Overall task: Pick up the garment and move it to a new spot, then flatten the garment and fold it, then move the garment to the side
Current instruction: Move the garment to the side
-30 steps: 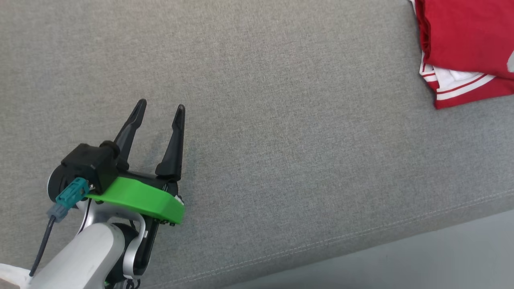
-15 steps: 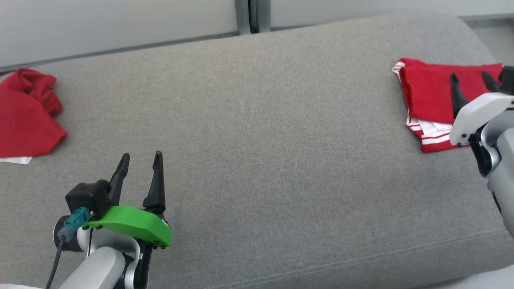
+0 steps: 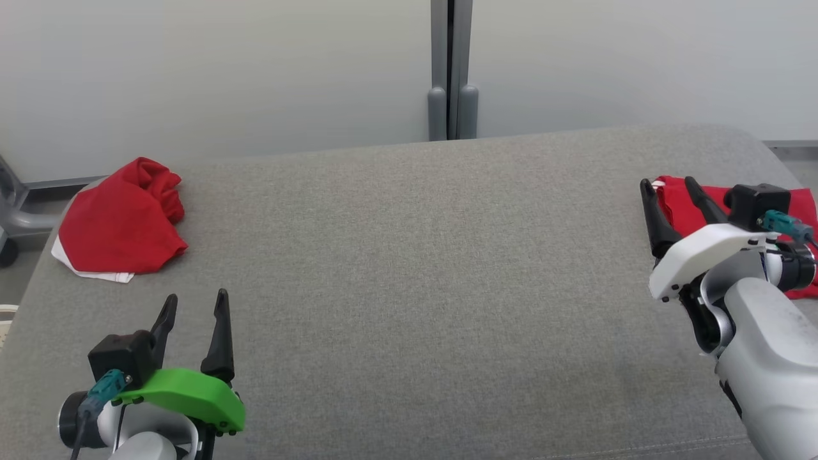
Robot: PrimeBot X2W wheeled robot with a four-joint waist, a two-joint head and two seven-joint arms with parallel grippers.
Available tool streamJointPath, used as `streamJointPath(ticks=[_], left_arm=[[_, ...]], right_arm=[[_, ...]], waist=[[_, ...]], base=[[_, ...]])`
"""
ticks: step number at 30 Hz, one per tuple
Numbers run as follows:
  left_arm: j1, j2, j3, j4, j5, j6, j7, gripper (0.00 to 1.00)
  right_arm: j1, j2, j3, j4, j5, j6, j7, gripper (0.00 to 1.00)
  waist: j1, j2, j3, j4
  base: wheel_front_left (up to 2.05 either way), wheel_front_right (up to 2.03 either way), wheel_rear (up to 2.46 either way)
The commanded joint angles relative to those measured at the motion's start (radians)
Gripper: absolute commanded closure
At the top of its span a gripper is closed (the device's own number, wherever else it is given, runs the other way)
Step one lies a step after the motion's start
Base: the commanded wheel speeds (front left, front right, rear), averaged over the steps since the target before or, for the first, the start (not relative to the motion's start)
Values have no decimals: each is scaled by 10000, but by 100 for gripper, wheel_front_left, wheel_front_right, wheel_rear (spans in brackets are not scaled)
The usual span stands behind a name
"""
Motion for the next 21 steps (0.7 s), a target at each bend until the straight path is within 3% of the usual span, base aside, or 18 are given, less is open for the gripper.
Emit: streamJointPath(ticks=[1,21], left_arm=[[161,103,51,54,53,-58,-50,0],[1292,626,166,-410,-232,433,164,0]], right_arm=[[354,65,-117,-257,-171,-14,15,0],[4305,2318,-2232,-4786,-2355,-13,2114,0]], waist=[[1,0,-283,275],[1,0,-412,468]], base=[[0,0,0],[0,0,0]])
